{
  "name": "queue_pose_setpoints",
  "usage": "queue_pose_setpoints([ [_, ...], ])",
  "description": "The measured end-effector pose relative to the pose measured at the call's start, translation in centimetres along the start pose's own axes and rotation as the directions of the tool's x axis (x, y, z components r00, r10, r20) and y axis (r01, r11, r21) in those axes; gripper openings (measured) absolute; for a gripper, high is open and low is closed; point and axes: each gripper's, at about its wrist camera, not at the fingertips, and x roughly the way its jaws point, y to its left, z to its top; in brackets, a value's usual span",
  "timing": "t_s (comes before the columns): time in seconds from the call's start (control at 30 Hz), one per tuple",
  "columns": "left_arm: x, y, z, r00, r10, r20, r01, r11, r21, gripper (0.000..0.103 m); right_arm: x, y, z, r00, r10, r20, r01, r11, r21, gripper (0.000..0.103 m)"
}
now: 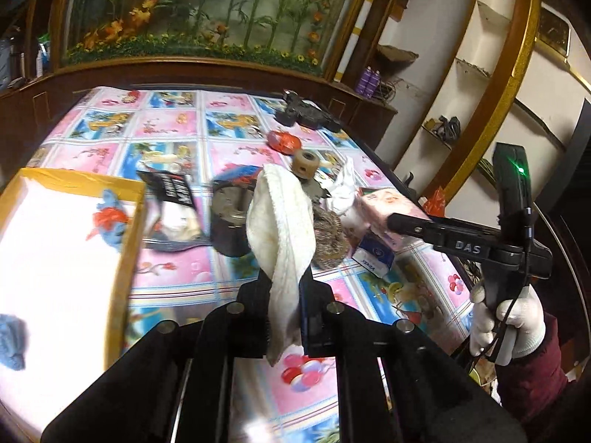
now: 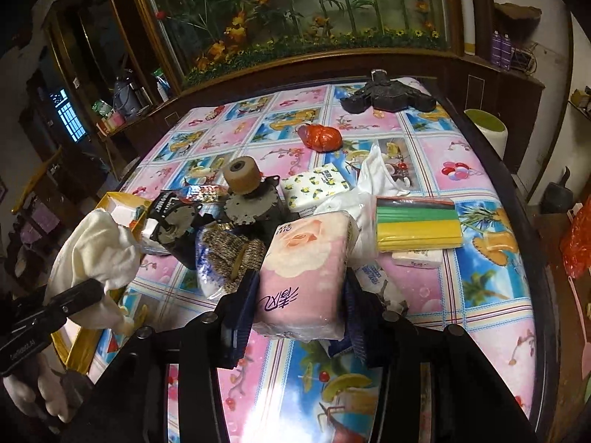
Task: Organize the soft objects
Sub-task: 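Carry the white cloth and pink tissue pack into the tray and release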
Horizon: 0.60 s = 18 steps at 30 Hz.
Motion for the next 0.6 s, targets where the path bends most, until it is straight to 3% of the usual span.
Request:
queue_pose_setpoints([
  [0.17,-3.5,4.3,0.3,0.994,0.102,0.043,-0.1,0.994,-0.035,0.009,-2.0,3.0,0.1,0.999,0.041,0.02,-0.04,0.998,-0.054,0.043],
  [0.37,-5.9,11.0,1.2,0.966,0.254,0.056,-0.25,0.965,-0.076,0.009,-1.7,8.4,1.4,0.992,0.126,0.007,-0.124,0.985,-0.122,0.043],
  [0.6,-3.8,17.7,3.0,0.962,0.273,0.007,-0.269,0.953,-0.139,0.009,4.0,16.5,4.2,0.969,0.229,-0.095,-0.242,0.954,-0.178,0.043],
])
